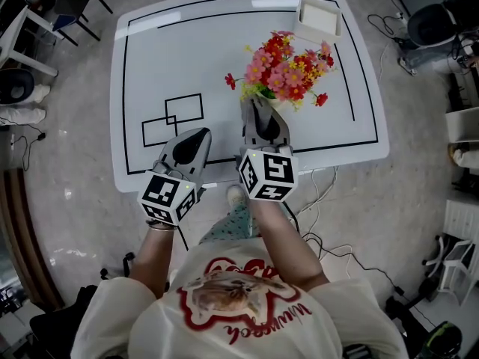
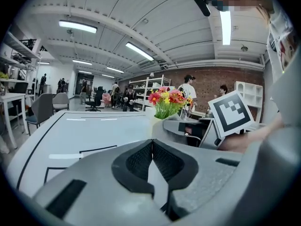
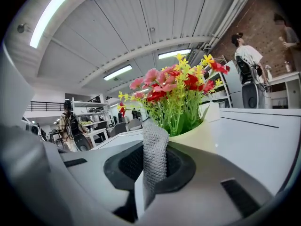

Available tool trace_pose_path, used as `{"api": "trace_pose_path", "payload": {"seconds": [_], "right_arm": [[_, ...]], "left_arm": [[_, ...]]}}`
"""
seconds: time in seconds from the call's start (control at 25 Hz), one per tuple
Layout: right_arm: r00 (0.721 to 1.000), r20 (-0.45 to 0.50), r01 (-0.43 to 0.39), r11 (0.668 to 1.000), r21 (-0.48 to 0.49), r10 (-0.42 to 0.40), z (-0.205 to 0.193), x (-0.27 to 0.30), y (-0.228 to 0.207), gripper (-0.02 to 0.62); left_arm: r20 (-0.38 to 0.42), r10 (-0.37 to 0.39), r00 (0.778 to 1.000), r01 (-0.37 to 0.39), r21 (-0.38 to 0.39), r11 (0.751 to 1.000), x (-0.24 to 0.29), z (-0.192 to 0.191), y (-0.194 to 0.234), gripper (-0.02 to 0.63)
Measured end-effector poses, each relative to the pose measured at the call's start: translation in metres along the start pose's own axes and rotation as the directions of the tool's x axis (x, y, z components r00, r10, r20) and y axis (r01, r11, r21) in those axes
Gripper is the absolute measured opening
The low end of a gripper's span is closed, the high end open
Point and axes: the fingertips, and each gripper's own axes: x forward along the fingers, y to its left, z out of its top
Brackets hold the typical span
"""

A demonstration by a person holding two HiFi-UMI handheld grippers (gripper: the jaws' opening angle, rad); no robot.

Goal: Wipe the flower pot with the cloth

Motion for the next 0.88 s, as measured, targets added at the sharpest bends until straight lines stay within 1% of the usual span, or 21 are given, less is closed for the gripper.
{"api": "trace_pose_path", "payload": {"seconds": [0.28, 0.4, 0.48, 0.64, 0.88], "right_arm": [[0.998, -0.022, -0.052, 0.995, -0.08, 0.05, 0.005, -0.012, -0.011, 0.026], [0.995, -0.023, -0.103, 0.987, -0.12, 0.1, 0.006, -0.016, -0.019, 0.026], [0.992, -0.039, -0.128, 0.981, -0.145, 0.123, 0.005, -0.019, -0.026, 0.026], [0.985, -0.061, -0.166, 0.981, -0.104, 0.161, 0.009, -0.024, -0.037, 0.026], [0.985, -0.064, -0.168, 0.979, -0.113, 0.161, 0.018, -0.026, -0.065, 0.026]], "left_arm": [[-0.013, -0.021, 1.0, 0.021, 0.016, 1.0, 0.013, 0.001, -0.022, 0.002], [-0.016, -0.014, 1.0, 0.015, 0.02, 1.0, 0.02, 0.004, -0.028, 0.002], [-0.014, -0.008, 1.0, 0.008, 0.022, 1.0, 0.024, 0.006, -0.034, 0.002], [-0.018, 0.004, 1.0, -0.004, 0.025, 1.0, 0.033, 0.009, -0.045, 0.002], [-0.018, 0.022, 1.0, -0.022, 0.004, 1.0, 0.046, 0.012, -0.059, 0.002]]}}
